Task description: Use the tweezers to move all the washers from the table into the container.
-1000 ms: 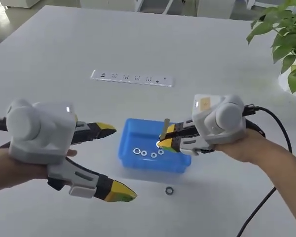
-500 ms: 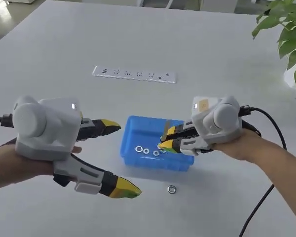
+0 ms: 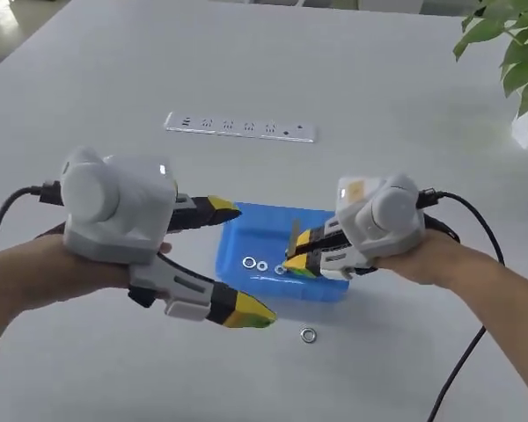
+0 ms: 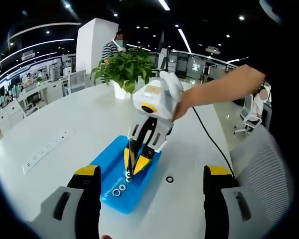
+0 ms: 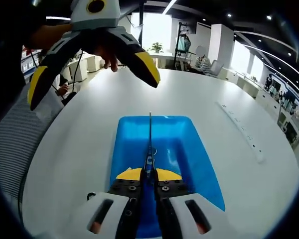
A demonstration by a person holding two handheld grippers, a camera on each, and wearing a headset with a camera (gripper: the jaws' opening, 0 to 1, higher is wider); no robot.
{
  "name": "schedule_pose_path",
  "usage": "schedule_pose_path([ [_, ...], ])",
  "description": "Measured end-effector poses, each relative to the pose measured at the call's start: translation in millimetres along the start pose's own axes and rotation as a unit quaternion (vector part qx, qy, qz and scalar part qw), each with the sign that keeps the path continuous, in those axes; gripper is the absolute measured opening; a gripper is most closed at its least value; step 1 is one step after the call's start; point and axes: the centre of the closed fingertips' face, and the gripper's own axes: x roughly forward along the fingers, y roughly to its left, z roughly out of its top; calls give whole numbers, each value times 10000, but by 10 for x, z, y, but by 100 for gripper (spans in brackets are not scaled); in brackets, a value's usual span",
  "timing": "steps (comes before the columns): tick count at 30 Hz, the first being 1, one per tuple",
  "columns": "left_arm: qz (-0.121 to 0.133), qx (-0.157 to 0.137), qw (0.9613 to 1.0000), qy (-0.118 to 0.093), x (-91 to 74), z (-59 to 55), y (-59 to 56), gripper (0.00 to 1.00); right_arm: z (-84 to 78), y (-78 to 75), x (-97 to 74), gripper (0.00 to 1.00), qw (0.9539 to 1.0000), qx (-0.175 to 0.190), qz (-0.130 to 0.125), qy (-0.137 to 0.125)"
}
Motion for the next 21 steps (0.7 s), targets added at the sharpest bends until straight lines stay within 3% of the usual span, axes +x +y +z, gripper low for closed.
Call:
schedule_pose_path([
  [5, -40, 211, 9997, 119, 81, 15, 109, 71, 9, -4, -4, 8, 10000, 9, -9, -37],
  [11, -103, 383, 9992, 102, 161, 116, 215, 53, 7, -3, -7, 9, 10000, -49, -3, -1],
  [21, -325, 742, 9962, 314, 300, 174, 287, 32, -11, 12, -13, 9, 9999, -108, 14, 43],
])
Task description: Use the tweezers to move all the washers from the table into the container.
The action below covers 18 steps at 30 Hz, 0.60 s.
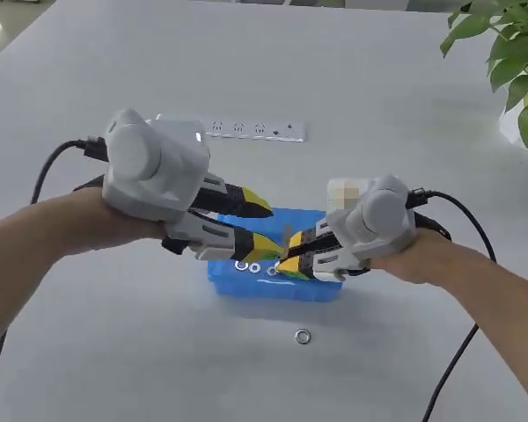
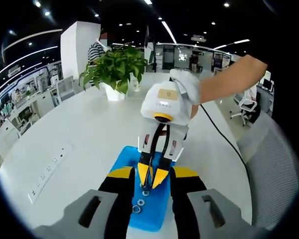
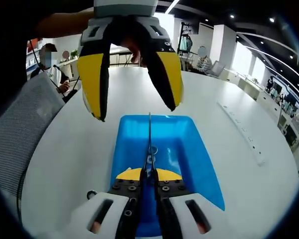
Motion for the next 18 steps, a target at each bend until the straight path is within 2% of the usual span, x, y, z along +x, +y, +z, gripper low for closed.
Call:
schedule_pose_path([
  [3, -49, 119, 9999, 67, 37, -10, 13, 25, -7, 11, -7, 9, 10000, -36, 7, 16],
  [9, -224, 247, 9994, 104, 125, 24, -17, 21, -4, 11, -4, 9, 10000, -77, 17, 35],
  [12, -286, 318, 9990, 133, 159, 33, -31, 15, -4, 13, -3, 9, 9999, -97, 19, 41],
  [18, -327, 396, 9986, 150, 178, 31, -38, 7, -9, 14, -3, 9, 9999, -105, 26, 64],
])
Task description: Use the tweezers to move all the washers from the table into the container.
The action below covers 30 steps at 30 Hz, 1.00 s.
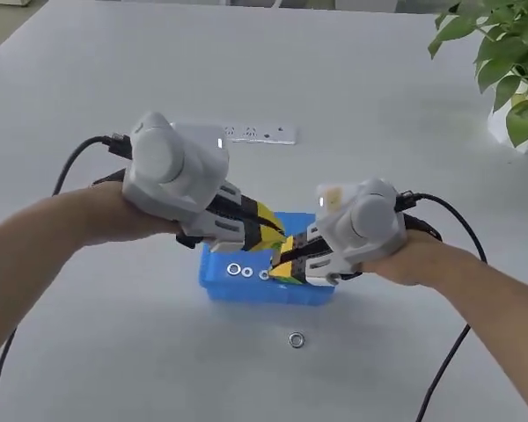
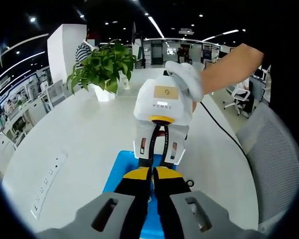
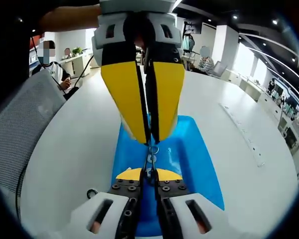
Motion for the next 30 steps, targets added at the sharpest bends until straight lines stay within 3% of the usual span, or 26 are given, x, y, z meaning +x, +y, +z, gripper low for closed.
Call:
schedule_pose_path([
  [8, 10, 84, 10000, 10, 9, 1, 13, 6, 2, -15, -6, 12, 10000, -8, -71, 34],
  [12, 39, 52, 10000, 10, 10, 4, 18, 5, 46, -30, -51, 13, 9997, 136, -199, -75],
  [23, 62, 37, 10000, 64, -1, -5, 9, 5, 148, -38, -212, 28, 9985, 237, -462, -171],
  [30, 77, 21, 9999, 98, -21, -16, 4, 5, 179, -34, -320, 40, 9960, 567, -634, -271],
])
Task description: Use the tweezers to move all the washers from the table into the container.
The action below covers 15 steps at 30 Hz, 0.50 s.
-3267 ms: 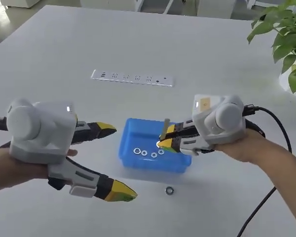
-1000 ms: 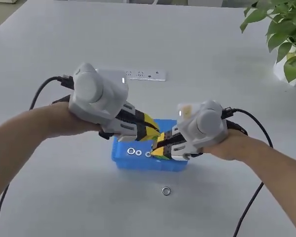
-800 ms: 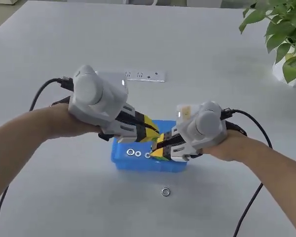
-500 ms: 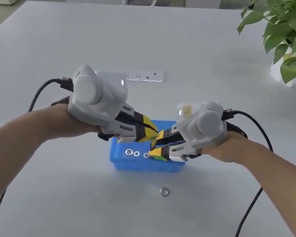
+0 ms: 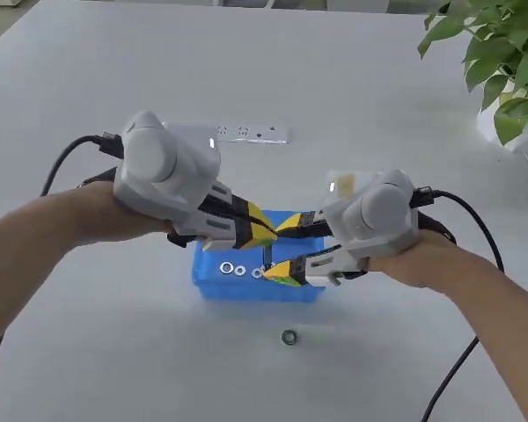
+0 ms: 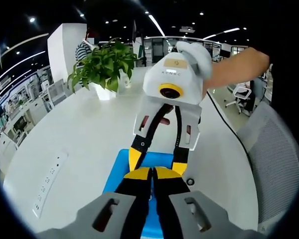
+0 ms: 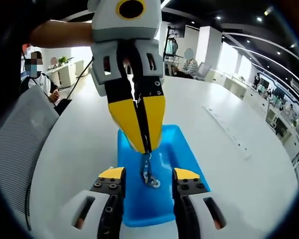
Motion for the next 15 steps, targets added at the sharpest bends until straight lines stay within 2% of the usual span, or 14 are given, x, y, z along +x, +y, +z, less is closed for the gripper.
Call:
schedule_pose_path([
  [4, 29, -8, 10000, -6, -18, 13, -4, 5, -3, 8, -64, 52, 9998, 146, -110, 1],
  [11, 129, -57, 9999, -58, -98, 64, 7, 5, 37, 22, -201, 64, 9990, 262, -334, -139],
  [15, 225, -179, 9995, -98, -167, 99, 37, 5, 71, 27, -287, 70, 9978, 385, -470, -263],
])
